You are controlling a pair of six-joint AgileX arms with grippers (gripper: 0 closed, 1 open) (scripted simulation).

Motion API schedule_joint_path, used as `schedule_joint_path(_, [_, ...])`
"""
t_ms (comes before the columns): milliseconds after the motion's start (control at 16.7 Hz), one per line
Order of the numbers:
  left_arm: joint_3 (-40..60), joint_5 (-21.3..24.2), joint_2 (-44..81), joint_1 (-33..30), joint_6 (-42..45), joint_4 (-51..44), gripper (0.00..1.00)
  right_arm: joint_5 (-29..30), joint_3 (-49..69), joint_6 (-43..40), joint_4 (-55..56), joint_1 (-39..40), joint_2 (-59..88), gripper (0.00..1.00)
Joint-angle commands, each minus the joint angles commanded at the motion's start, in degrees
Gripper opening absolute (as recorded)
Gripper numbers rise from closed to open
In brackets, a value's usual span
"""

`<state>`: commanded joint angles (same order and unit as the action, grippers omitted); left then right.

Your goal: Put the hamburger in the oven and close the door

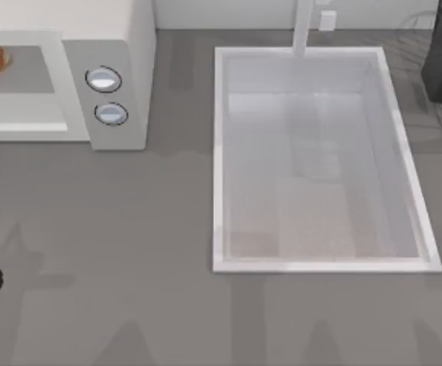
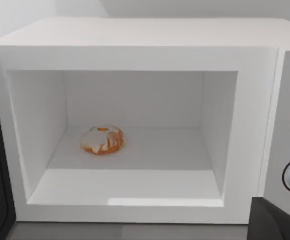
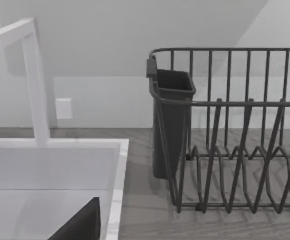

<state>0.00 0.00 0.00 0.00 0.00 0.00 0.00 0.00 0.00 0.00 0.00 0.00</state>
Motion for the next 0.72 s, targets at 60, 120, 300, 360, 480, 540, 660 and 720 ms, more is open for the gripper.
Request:
schedule_joint_path(60, [0.0,0.0,0.0,0.0,0.0,0.0,0.0,0.0,0.0,0.0,0.0,0.0,0.0,1.0])
schedule_joint_path(120, [0.0,0.0,0.0,0.0,0.0,0.0,0.0,0.0,0.0,0.0,0.0,0.0,0.0,1.0])
schedule_joint_path(300, [0.4,1.6,-1.7,1.6,0.0,-2.1,0.0,0.0,0.0,0.0,0.0,0.0,0.0,1.0])
schedule_joint_path(360, [0.7,2.7,-3.0,2.7,0.0,-3.7,0.0,0.0,0.0,0.0,0.0,0.0,0.0,1.0])
schedule_joint_path(480, [1.4,5.3,-6.0,5.3,-0.1,-7.3,0.0,0.0,0.0,0.0,0.0,0.0,0.0,1.0])
schedule_joint_path(540, [1.7,6.6,-7.4,6.6,-0.1,-9.1,0.0,0.0,0.0,0.0,0.0,0.0,0.0,1.0])
schedule_joint_path(660, [2.2,8.7,-9.8,8.7,-0.2,-12.0,0.0,0.0,0.0,0.0,0.0,0.0,0.0,1.0])
schedule_joint_path(720, [2.4,9.4,-10.5,9.4,-0.2,-12.9,0.0,0.0,0.0,0.0,0.0,0.0,0.0,1.0])
